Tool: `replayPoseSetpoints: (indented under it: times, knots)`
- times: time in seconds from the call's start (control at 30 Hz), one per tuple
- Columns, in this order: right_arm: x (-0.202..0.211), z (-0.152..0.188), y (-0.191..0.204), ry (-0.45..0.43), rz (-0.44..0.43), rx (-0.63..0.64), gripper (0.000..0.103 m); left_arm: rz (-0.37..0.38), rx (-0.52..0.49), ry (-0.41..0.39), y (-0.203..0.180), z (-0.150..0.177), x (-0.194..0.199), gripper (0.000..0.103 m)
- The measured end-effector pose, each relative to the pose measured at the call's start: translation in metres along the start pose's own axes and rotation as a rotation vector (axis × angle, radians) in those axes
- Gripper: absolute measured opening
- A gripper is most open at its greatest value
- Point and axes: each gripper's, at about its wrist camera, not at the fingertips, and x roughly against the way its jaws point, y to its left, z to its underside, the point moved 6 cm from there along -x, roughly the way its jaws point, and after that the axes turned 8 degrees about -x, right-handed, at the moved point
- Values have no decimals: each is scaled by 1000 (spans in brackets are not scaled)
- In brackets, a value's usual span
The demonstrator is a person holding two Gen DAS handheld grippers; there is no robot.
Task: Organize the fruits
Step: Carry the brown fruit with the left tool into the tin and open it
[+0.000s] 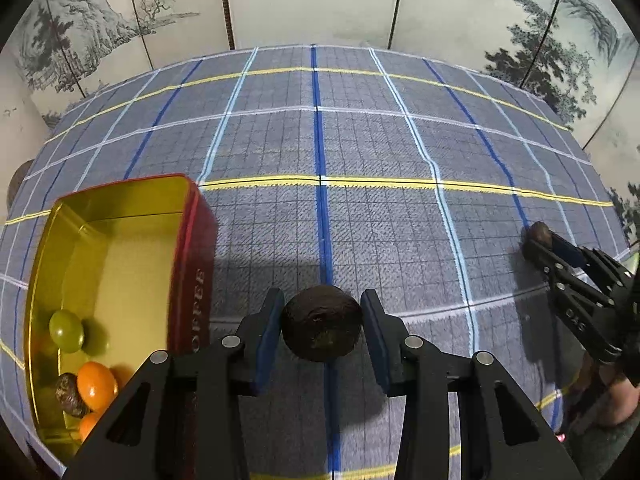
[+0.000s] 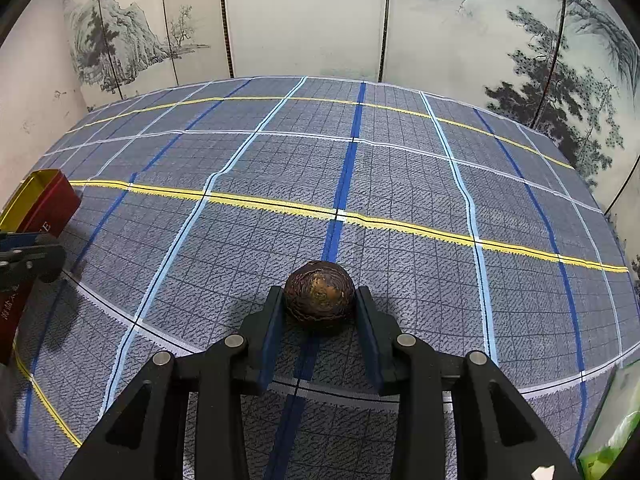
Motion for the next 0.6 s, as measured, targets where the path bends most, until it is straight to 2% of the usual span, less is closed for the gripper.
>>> replayPoseSetpoints:
  times: [0.37, 0.6]
  knots:
    - [0, 0, 0, 0, 0, 1, 33, -15, 38, -63, 27, 5, 53, 41]
    - [0, 0, 1, 0, 0, 1, 33, -64, 78, -111, 72, 20, 90, 41]
